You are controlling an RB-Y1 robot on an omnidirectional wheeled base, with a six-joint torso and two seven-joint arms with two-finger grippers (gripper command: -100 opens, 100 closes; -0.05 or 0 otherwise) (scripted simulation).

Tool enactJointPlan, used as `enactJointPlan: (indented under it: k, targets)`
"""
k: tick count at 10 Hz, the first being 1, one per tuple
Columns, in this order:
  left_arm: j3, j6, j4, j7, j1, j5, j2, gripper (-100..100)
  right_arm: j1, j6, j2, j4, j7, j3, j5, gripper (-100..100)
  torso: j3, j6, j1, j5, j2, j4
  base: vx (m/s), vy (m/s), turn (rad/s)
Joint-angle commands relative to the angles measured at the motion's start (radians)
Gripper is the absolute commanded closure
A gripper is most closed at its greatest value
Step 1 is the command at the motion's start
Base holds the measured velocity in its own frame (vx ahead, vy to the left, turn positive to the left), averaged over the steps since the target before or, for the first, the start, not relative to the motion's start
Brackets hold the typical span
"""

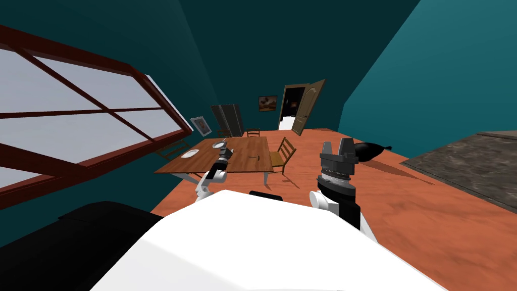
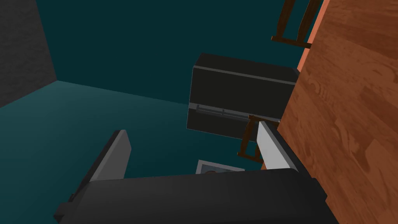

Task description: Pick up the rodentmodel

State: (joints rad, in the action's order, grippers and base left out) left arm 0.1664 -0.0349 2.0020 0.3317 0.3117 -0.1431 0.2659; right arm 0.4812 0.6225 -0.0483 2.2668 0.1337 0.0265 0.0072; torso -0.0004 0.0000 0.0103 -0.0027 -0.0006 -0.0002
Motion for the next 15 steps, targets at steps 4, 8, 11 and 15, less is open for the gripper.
enactJointPlan:
  k: [4,8,11,15]
  targets:
    - [0.043,0.118,-0.079,0.072,-0.051,-0.021,0.033,-100,0.0,0.0,0.0,0.0,0.0,0.0,0.0,0,-0.002,0.0,0.0,0.0,-0.003,-0.001,0.027,-0.169,0.062]
    - [0.085,0.219,-0.165,0.136,-0.107,-0.039,0.055,-100,0.0,0.0,0.0,0.0,0.0,0.0,0.0,0,-0.002,0.0,0.002,0.0,-0.003,-0.001,0.024,-0.178,0.065]
    - [0.128,0.307,-0.25,0.199,-0.164,-0.055,0.073,-100,0.0,0.0,0.0,0.0,0.0,0.0,0.0,0,-0.001,0.0,-0.001,0.0,-0.002,-0.001,0.023,-0.17,0.07]
    - [0.173,0.412,-0.331,0.257,-0.221,-0.068,0.086,-100,0.0,0.0,0.0,0.0,0.0,0.0,0.0,0,-0.003,0.0,-0.002,0.0,-0.005,-0.001,0.05,-0.154,0.064]
